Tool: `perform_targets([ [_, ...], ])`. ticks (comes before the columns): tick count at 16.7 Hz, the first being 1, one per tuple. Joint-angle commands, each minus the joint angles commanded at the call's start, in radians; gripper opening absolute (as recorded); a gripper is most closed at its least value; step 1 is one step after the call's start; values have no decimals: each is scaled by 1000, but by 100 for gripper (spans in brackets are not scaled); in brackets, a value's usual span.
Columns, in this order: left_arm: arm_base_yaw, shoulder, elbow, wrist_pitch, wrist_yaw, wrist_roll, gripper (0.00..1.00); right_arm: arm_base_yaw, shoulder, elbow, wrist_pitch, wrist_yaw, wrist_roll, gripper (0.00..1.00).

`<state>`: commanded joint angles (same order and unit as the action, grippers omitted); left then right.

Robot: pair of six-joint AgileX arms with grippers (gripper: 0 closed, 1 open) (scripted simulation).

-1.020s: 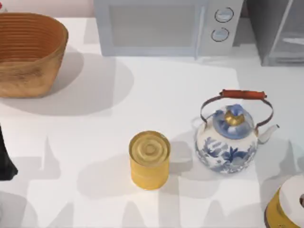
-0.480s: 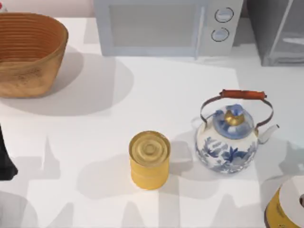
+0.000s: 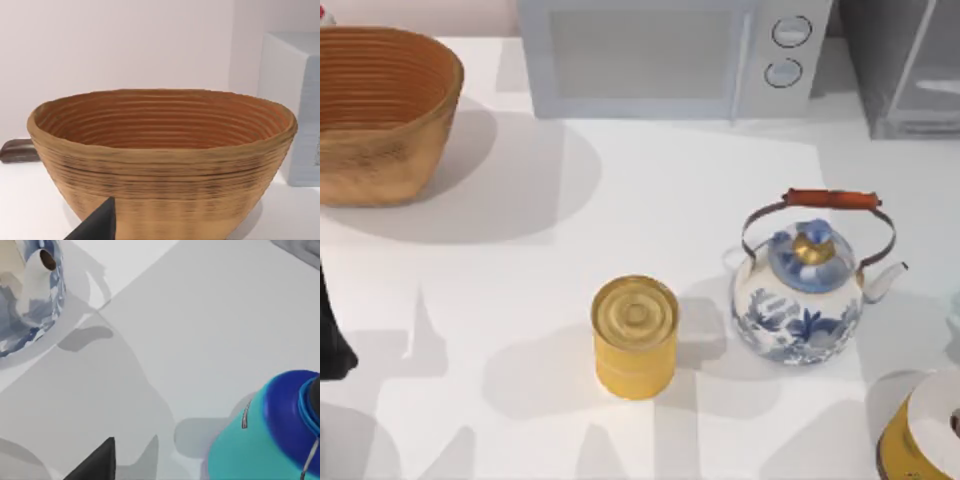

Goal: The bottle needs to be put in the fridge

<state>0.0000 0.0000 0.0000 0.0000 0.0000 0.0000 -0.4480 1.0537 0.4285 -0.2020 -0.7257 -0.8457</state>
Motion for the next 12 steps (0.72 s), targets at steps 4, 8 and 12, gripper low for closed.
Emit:
perform_targets([
  [4, 0, 0, 0, 0, 0, 0, 100, -141, 362, 136, -63, -228, -272, 100],
  [8, 0, 0, 0, 0, 0, 0, 100, -238, 606, 227, -107, -385, -457, 100],
  [12, 0, 0, 0, 0, 0, 0, 100, -271, 683, 256, -123, -438, -516, 100],
])
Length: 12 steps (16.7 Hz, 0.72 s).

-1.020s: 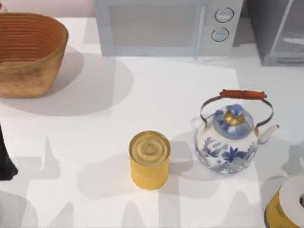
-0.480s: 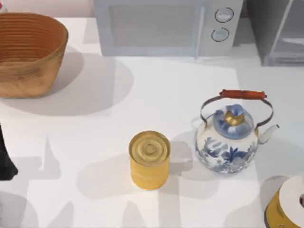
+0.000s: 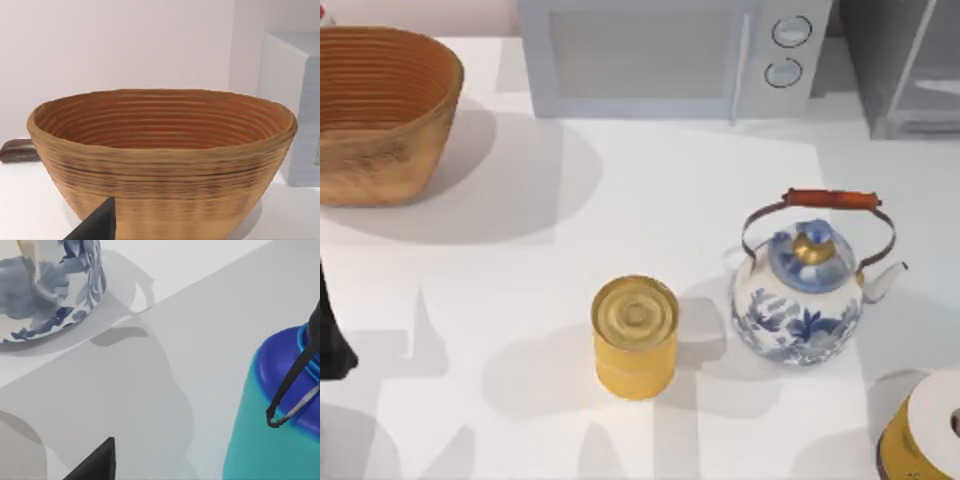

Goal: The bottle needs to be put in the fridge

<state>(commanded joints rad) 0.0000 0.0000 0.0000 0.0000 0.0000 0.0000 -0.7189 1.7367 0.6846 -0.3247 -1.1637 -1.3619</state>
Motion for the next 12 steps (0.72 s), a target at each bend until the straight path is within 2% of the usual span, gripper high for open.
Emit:
perform_targets([
  [6, 0, 0, 0, 0, 0, 0, 100, 47, -24, -30, 12, 3, 14, 100],
  [12, 0, 0, 0, 0, 0, 0, 100, 70, -11, -30, 182, 19, 177, 100],
])
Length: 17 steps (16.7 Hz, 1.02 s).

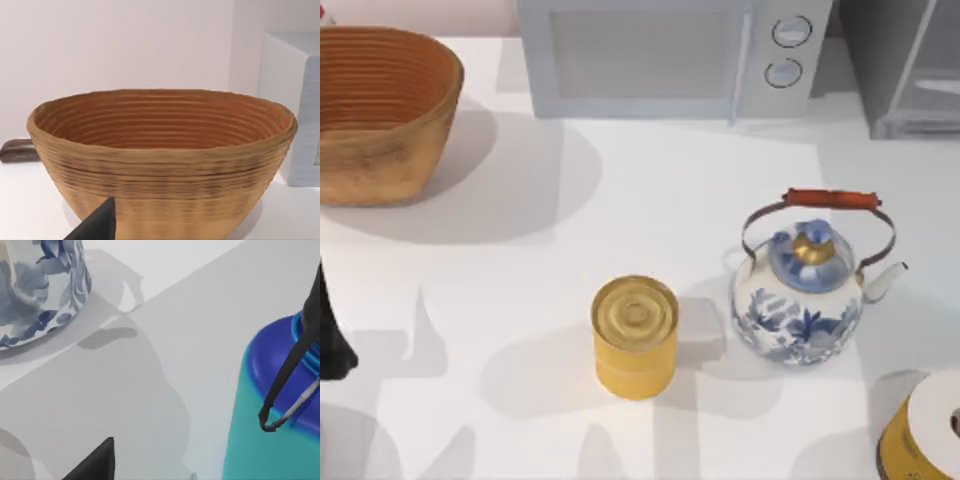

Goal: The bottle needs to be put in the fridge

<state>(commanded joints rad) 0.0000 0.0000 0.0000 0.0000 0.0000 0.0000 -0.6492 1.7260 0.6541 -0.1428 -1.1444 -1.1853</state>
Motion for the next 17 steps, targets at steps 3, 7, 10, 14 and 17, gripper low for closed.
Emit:
perform_targets([
  [3, 0, 0, 0, 0, 0, 0, 100, 46, 23, -13, 128, 17, 101, 100],
  [7, 0, 0, 0, 0, 0, 0, 100, 102, 62, -41, 297, 45, 216, 100],
  [10, 0, 0, 0, 0, 0, 0, 100, 130, 87, -64, 392, 60, 269, 100],
  [14, 0, 0, 0, 0, 0, 0, 100, 139, 97, -74, 428, 66, 287, 100],
  [17, 0, 0, 0, 0, 0, 0, 100, 139, 97, -74, 428, 66, 287, 100],
])
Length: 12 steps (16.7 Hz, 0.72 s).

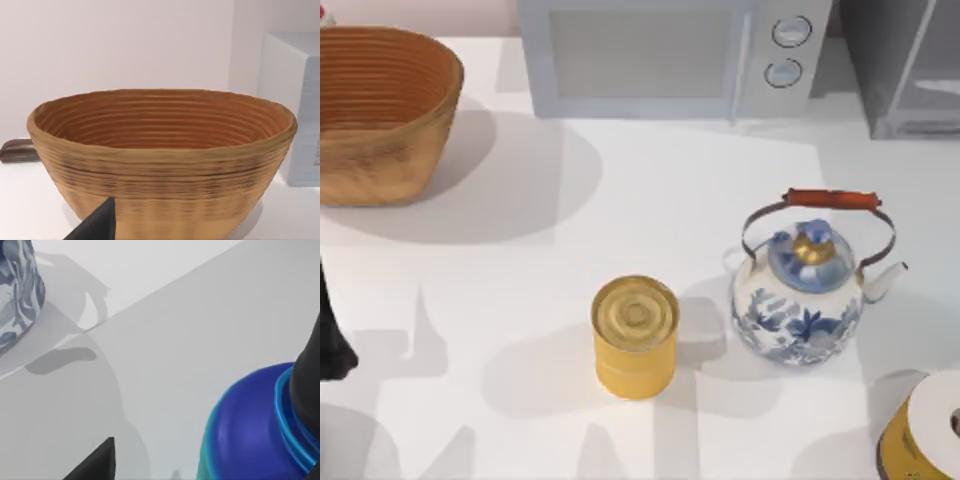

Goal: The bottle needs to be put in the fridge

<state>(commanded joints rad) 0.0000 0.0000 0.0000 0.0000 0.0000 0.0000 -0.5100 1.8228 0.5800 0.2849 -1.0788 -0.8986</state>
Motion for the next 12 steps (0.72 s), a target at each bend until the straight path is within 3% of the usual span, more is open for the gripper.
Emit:
perform_targets([
  [12, 0, 0, 0, 0, 0, 0, 100, 0, 0, 0, 0, 0, 0, 10],
])
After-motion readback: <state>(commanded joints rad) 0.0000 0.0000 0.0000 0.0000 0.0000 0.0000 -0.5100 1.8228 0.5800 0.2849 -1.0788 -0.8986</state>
